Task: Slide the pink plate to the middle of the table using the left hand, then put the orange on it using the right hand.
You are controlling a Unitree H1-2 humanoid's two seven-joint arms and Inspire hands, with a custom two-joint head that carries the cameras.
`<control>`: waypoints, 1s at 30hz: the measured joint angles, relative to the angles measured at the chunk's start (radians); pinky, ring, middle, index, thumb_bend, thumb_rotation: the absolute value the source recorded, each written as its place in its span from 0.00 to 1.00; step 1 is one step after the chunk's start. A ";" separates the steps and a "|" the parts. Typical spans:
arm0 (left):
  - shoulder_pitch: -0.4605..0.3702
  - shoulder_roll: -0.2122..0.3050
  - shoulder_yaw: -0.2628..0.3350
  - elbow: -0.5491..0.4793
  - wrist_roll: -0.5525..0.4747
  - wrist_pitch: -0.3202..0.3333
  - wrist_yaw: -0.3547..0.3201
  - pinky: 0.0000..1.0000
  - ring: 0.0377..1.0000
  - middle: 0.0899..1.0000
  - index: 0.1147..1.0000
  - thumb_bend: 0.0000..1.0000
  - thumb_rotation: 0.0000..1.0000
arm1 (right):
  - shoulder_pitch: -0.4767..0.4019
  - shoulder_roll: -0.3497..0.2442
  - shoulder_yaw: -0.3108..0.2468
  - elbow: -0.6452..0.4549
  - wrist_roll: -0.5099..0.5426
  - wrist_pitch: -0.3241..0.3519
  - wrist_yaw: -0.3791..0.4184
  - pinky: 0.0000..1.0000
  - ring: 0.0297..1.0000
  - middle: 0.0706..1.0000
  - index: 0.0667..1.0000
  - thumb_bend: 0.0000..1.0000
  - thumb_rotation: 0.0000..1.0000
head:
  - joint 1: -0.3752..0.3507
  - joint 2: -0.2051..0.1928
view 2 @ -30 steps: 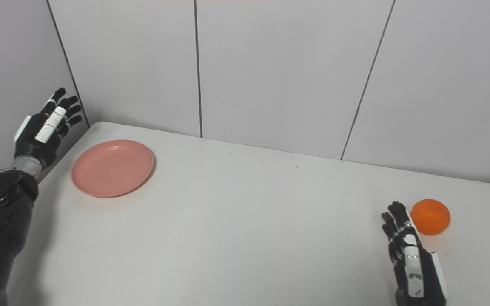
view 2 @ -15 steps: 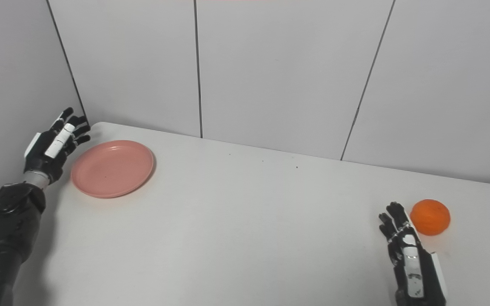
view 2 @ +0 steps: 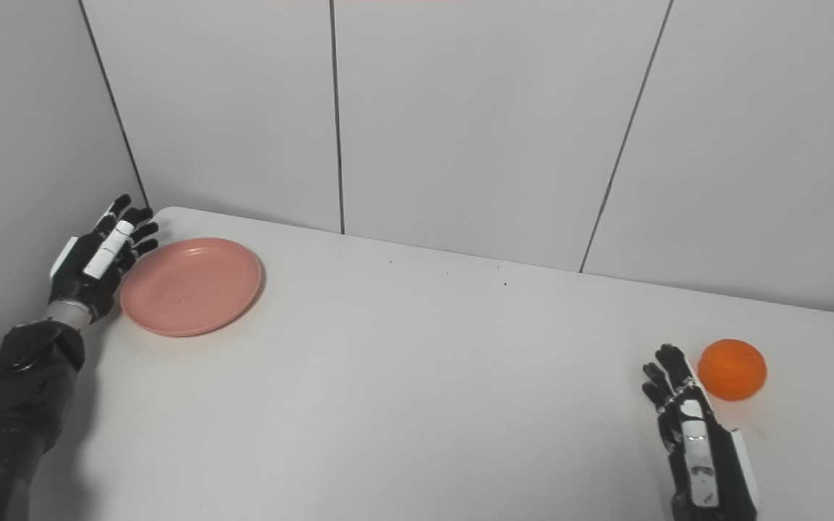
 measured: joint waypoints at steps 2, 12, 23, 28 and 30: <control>0.000 0.000 0.012 -0.001 -0.023 0.019 -0.015 0.98 0.94 0.94 1.00 0.84 0.56 | 0.000 0.000 0.000 0.000 0.000 0.000 0.001 0.95 0.93 0.95 0.91 0.75 0.91 | 0.002 0.000; 0.000 -0.005 0.011 -0.004 -0.033 0.051 -0.020 0.96 0.91 0.91 1.00 0.85 0.59 | 0.001 0.000 0.001 0.000 0.001 0.003 0.001 0.95 0.93 0.95 0.91 0.76 0.90 | -0.002 0.002; -0.009 -0.003 -0.008 0.070 -0.010 0.026 -0.017 0.89 0.89 0.87 0.98 0.94 0.58 | 0.001 0.000 0.001 0.000 0.004 0.003 0.002 0.94 0.92 0.94 0.90 0.78 0.90 | -0.006 0.006; -0.026 0.003 -0.024 0.112 -0.006 -0.008 -0.051 0.87 0.91 0.91 1.00 0.91 0.58 | 0.002 -0.001 0.001 -0.001 0.004 0.003 0.002 0.95 0.93 0.95 0.92 0.77 0.91 | -0.006 0.008; -0.027 0.003 -0.024 0.119 -0.007 -0.012 -0.052 0.84 0.91 0.90 0.98 0.93 0.55 | 0.002 -0.001 0.001 -0.001 0.004 0.003 0.002 0.95 0.93 0.94 0.91 0.77 0.90 | -0.009 0.008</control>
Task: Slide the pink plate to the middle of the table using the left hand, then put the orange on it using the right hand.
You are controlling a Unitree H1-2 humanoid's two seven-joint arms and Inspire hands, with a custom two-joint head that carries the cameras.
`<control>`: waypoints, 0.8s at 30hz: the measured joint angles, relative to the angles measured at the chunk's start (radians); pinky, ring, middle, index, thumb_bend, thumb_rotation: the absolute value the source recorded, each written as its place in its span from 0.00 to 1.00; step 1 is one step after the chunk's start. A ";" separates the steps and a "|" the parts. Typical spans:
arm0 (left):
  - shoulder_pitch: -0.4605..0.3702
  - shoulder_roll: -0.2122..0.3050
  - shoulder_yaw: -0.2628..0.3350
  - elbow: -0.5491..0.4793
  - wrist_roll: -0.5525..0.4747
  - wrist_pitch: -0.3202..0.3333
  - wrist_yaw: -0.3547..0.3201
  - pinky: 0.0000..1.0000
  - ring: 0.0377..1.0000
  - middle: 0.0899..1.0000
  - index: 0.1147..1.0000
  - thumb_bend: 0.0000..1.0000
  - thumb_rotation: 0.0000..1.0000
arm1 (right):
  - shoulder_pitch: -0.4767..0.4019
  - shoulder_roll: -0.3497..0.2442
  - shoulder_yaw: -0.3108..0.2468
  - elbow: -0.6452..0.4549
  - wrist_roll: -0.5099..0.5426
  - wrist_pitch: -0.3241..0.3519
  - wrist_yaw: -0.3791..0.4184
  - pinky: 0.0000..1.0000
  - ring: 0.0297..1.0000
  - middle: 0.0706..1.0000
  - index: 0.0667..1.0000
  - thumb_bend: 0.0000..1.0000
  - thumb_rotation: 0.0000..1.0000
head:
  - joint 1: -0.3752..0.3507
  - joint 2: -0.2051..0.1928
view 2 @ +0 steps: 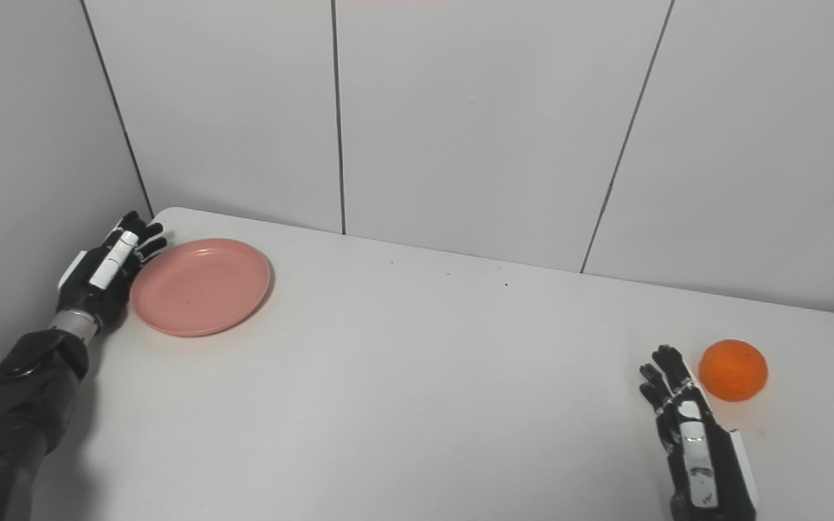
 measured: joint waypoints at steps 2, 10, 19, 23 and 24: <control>-0.012 0.000 0.009 0.025 -0.006 -0.006 -0.006 0.86 0.93 0.89 0.96 0.96 0.54 | 0.001 0.000 0.000 -0.001 0.000 0.000 0.000 0.95 0.93 0.95 0.92 0.77 0.91 | 0.000 0.002; -0.026 0.000 0.011 0.054 -0.004 -0.020 -0.008 0.88 0.91 0.87 0.95 0.99 0.55 | 0.001 0.000 0.001 -0.002 0.000 0.000 0.000 0.95 0.93 0.95 0.92 0.77 0.91 | 0.000 0.003; -0.024 -0.002 -0.017 0.051 0.005 -0.040 -0.005 0.86 0.92 0.90 0.99 0.89 0.61 | 0.002 0.000 0.002 -0.002 0.000 0.000 0.001 0.94 0.93 0.95 0.91 0.77 0.90 | -0.003 0.003; -0.020 -0.008 -0.027 0.034 0.017 -0.042 -0.005 0.91 0.96 0.95 1.00 0.85 0.62 | 0.002 -0.001 0.002 -0.002 0.000 0.000 0.002 0.95 0.93 0.95 0.92 0.76 0.91 | -0.006 0.005; -0.019 -0.010 -0.029 0.031 0.017 -0.042 -0.012 0.92 0.96 0.96 1.00 0.84 0.62 | 0.002 -0.001 0.002 -0.002 0.000 0.000 0.003 0.95 0.93 0.95 0.92 0.76 0.91 | -0.006 0.005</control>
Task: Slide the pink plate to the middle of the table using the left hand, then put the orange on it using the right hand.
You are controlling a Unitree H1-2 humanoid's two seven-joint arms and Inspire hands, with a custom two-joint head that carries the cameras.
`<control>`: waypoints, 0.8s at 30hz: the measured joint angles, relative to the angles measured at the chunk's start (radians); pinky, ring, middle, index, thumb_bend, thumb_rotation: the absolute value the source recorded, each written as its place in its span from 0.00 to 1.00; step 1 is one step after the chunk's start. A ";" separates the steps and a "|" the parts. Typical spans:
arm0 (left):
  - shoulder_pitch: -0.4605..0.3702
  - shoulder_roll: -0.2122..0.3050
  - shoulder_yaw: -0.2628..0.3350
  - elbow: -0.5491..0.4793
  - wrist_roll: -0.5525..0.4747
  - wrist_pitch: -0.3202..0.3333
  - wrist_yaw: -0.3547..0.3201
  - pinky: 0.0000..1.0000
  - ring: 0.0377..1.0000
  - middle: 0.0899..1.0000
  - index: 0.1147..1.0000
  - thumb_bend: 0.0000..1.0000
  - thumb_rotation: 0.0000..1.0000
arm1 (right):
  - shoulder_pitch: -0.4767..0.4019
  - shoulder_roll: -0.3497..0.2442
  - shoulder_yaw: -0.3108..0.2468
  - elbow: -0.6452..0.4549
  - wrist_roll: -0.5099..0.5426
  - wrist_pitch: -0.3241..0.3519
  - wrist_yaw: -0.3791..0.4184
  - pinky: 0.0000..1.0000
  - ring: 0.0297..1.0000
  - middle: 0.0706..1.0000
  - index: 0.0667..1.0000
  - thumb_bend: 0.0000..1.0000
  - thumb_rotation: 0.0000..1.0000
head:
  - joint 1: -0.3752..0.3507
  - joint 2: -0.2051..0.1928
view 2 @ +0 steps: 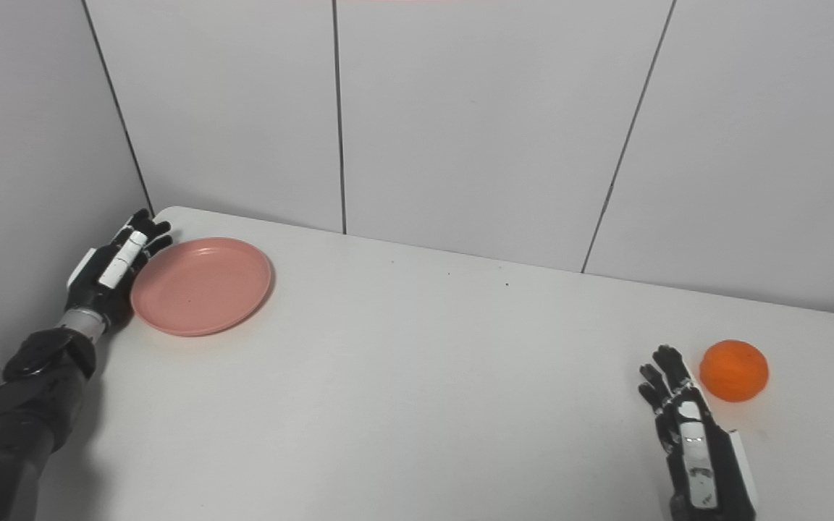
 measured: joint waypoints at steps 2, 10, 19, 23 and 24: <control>0.006 -0.004 -0.005 -0.015 0.000 0.001 -0.013 0.92 0.96 0.97 1.00 0.83 0.61 | 0.000 0.000 0.000 0.000 0.000 0.000 0.000 0.94 0.93 0.95 0.91 0.77 0.90 | -0.002 0.000; 0.012 -0.030 -0.007 -0.048 -0.002 0.016 -0.027 0.94 0.97 0.98 1.00 0.85 0.59 | 0.000 0.001 0.002 -0.001 0.000 0.001 0.000 0.94 0.93 0.95 0.91 0.77 0.90 | -0.006 0.000; 0.011 -0.033 -0.013 -0.040 0.000 0.018 -0.030 0.91 0.95 0.97 1.00 0.88 0.60 | 0.000 0.001 0.003 -0.001 -0.003 0.001 -0.001 0.93 0.93 0.95 0.91 0.77 0.90 | -0.012 -0.002; 0.011 -0.033 -0.018 -0.031 0.001 0.007 -0.047 0.91 0.94 0.97 1.00 0.93 0.60 | 0.000 0.001 0.003 -0.001 -0.005 0.001 -0.004 0.93 0.92 0.94 0.90 0.79 0.90 | -0.014 -0.002; 0.011 -0.033 -0.020 -0.031 0.001 0.006 -0.047 0.91 0.94 0.97 1.00 0.93 0.60 | 0.000 0.001 0.003 -0.001 -0.006 0.001 -0.004 0.93 0.92 0.94 0.90 0.79 0.89 | -0.014 0.000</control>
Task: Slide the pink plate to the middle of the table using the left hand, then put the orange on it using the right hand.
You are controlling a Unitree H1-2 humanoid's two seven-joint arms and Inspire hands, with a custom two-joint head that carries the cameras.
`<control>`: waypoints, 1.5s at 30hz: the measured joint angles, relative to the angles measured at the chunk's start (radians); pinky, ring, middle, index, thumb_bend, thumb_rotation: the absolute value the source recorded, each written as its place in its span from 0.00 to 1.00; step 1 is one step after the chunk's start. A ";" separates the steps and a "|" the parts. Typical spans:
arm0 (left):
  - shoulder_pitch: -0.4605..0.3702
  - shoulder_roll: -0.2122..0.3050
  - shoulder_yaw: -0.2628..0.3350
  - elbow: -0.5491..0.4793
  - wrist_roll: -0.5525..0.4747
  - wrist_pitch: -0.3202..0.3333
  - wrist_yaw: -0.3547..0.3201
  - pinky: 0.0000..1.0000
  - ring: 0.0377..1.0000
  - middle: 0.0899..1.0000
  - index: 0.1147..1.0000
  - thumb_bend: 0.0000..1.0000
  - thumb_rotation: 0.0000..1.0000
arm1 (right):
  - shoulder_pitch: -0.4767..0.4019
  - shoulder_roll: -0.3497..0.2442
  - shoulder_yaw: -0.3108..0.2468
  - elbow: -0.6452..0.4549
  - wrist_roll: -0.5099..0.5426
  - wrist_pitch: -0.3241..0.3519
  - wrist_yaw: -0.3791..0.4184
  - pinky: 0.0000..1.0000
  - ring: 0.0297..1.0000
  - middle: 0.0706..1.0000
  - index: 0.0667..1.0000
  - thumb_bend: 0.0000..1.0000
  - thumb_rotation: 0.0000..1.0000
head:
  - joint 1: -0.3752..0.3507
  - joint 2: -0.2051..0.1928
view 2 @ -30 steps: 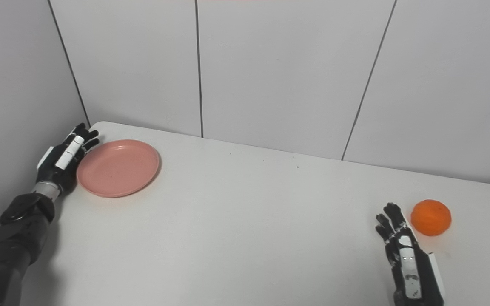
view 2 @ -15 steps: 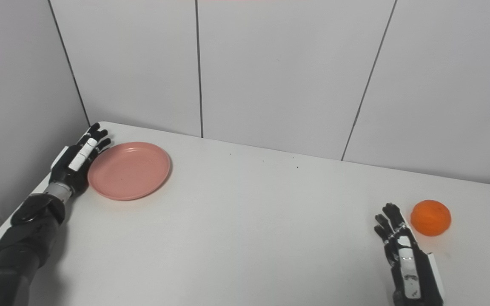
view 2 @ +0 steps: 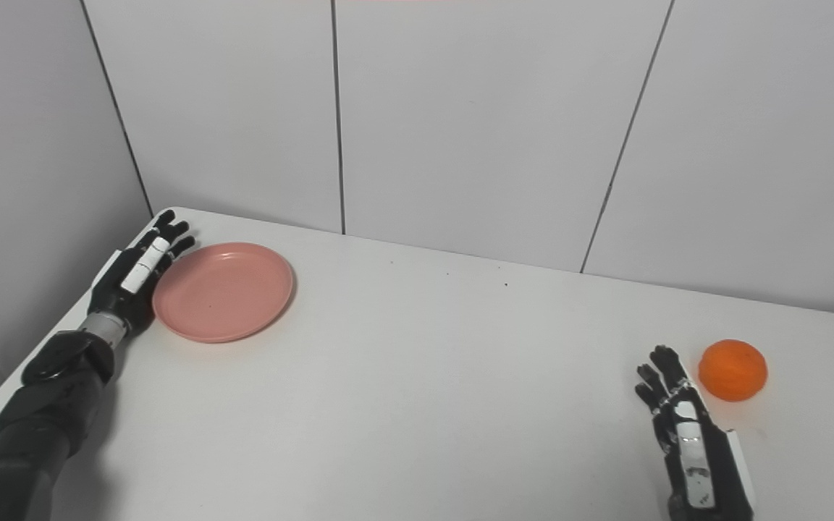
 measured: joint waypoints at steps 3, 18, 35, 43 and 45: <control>0.001 0.000 -0.004 -0.002 0.001 0.000 0.000 0.90 0.94 0.95 1.00 0.94 0.60 | 0.000 0.000 0.000 0.000 0.000 0.001 0.000 0.93 0.92 0.94 0.90 0.79 0.89 | -0.005 0.003; 0.019 -0.010 -0.031 -0.032 0.000 -0.004 -0.012 0.88 0.96 0.96 1.00 0.96 0.61 | 0.001 0.001 0.002 -0.002 -0.005 0.007 -0.003 0.93 0.92 0.94 0.90 0.78 0.90 | -0.008 0.005; 0.044 -0.078 -0.038 -0.153 0.001 0.057 0.011 0.81 0.90 0.90 0.99 0.91 0.55 | 0.007 0.005 0.011 -0.013 -0.015 0.008 -0.016 0.92 0.91 0.93 0.90 0.79 0.91 | -0.021 0.011; 0.059 -0.097 -0.048 -0.216 0.019 0.098 0.034 0.80 0.89 0.90 0.99 0.91 0.57 | 0.007 0.009 0.013 -0.015 -0.017 0.009 -0.020 0.91 0.91 0.93 0.90 0.79 0.91 | -0.029 0.014; 0.063 -0.101 -0.049 -0.227 0.023 0.106 0.038 0.81 0.89 0.91 0.99 0.93 0.58 | 0.007 0.009 0.013 -0.015 -0.017 0.010 -0.020 0.91 0.91 0.93 0.89 0.80 0.90 | -0.029 0.014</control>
